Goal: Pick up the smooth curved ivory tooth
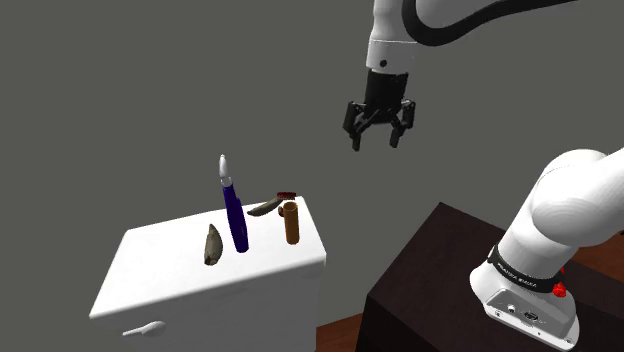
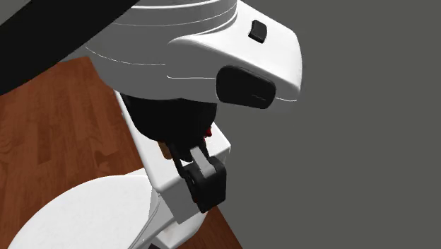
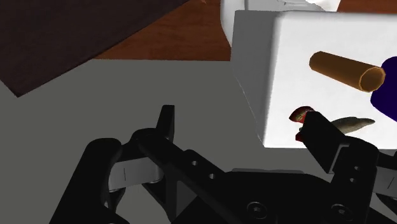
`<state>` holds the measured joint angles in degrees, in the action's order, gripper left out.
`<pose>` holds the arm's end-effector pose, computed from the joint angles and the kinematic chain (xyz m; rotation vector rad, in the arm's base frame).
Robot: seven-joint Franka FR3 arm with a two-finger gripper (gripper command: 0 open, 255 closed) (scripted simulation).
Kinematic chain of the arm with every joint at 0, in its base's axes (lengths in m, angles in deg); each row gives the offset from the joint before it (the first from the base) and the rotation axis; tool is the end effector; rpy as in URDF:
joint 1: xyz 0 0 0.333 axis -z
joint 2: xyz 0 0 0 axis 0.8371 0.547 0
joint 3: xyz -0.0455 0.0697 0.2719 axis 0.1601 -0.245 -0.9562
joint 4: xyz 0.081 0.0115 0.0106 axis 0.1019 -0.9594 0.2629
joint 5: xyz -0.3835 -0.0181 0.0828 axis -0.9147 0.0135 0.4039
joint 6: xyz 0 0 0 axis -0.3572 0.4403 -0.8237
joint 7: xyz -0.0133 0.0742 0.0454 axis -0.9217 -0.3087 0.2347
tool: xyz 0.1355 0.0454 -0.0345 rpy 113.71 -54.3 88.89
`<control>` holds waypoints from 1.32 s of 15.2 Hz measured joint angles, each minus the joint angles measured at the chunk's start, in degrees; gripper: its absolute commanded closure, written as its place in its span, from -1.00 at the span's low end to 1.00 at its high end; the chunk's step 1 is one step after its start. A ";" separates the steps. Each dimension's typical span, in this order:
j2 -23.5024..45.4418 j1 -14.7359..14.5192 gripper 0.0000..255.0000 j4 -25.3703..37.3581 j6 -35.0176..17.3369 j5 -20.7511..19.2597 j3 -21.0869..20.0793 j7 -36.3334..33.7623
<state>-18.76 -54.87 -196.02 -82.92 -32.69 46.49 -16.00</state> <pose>0.3682 0.1343 0.4513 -2.9543 0.8417 0.0444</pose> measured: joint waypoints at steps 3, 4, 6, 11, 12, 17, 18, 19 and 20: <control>5.73 1.31 -1.00 2.11 -3.68 0.68 -5.15 -8.95; 7.88 1.96 -1.00 3.29 -4.62 0.48 -6.61 -11.82; 12.18 3.14 -1.00 5.45 -6.59 -0.15 -9.63 -17.83; 25.03 5.98 -1.00 12.82 -10.74 -4.98 -16.68 -34.58; 28.28 6.42 -1.00 14.60 -11.63 -6.74 -17.83 -38.13; 43.04 5.72 -1.00 24.17 -12.88 -16.18 -19.71 -55.35; 45.66 4.95 -1.00 26.15 -12.69 -17.80 -19.52 -58.53; 48.19 4.17 -1.00 28.03 -12.59 -19.29 -19.12 -61.49; 51.04 3.17 -1.00 30.21 -12.52 -20.90 -18.55 -64.45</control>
<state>32.28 -51.70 -165.81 -95.44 -53.59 27.94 -80.45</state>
